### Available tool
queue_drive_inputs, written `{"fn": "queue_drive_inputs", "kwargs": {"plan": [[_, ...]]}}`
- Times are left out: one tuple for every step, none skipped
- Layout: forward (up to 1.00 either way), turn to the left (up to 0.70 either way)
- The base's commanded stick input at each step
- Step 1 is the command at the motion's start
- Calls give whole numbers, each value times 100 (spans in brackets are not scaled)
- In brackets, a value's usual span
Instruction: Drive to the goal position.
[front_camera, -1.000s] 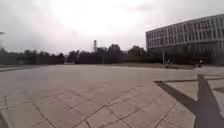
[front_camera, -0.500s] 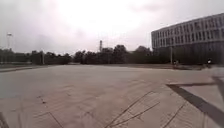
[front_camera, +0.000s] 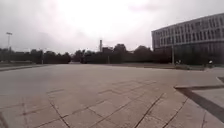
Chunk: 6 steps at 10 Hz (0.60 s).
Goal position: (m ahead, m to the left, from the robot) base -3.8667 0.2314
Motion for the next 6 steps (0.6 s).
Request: {"fn": "queue_drive_inputs", "kwargs": {"plan": [[100, 0], [100, 0], [100, 0], [100, 0], [100, 0], [100, 0]]}}
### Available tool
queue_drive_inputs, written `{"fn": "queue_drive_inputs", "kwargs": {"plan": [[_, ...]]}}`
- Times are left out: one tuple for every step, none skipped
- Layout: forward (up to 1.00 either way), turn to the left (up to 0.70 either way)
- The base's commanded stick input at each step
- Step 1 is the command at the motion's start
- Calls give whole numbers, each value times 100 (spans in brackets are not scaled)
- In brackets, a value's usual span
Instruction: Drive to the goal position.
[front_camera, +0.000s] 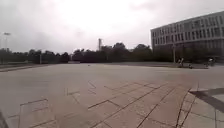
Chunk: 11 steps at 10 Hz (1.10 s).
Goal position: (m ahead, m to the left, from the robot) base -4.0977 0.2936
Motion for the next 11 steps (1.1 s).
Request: {"fn": "queue_drive_inputs", "kwargs": {"plan": [[100, 0], [100, 0], [100, 0], [100, 0], [100, 0], [100, 0], [100, 0], [100, 0], [100, 0], [100, 0], [100, 0]]}}
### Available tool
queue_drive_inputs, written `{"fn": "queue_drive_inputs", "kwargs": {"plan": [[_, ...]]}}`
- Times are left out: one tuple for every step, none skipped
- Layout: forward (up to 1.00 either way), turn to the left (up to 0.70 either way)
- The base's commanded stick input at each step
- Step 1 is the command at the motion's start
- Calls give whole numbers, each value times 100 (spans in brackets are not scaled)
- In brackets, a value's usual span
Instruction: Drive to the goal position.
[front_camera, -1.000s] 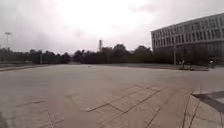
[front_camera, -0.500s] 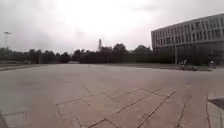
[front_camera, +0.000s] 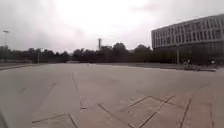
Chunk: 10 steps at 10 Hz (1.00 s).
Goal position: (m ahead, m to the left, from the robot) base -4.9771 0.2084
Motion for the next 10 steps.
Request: {"fn": "queue_drive_inputs", "kwargs": {"plan": [[100, 0], [100, 8], [100, 22], [100, 25], [100, 8], [100, 0], [100, 23], [100, 38], [100, 19], [100, 0]]}}
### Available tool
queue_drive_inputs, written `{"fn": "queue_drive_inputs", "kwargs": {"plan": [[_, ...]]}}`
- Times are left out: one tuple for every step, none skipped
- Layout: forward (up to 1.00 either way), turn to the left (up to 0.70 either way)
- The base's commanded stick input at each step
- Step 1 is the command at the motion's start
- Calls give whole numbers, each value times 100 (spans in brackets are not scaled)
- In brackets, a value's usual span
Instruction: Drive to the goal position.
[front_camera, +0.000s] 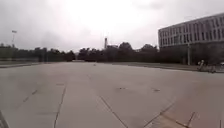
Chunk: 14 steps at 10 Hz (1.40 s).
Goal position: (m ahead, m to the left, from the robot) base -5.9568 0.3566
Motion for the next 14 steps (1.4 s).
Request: {"fn": "queue_drive_inputs", "kwargs": {"plan": [[100, 0], [100, 8], [100, 21], [100, 6], [100, 0], [100, 4], [100, 23], [100, 39], [100, 0], [100, 5], [100, 37], [100, 14], [100, 4], [100, 40]]}}
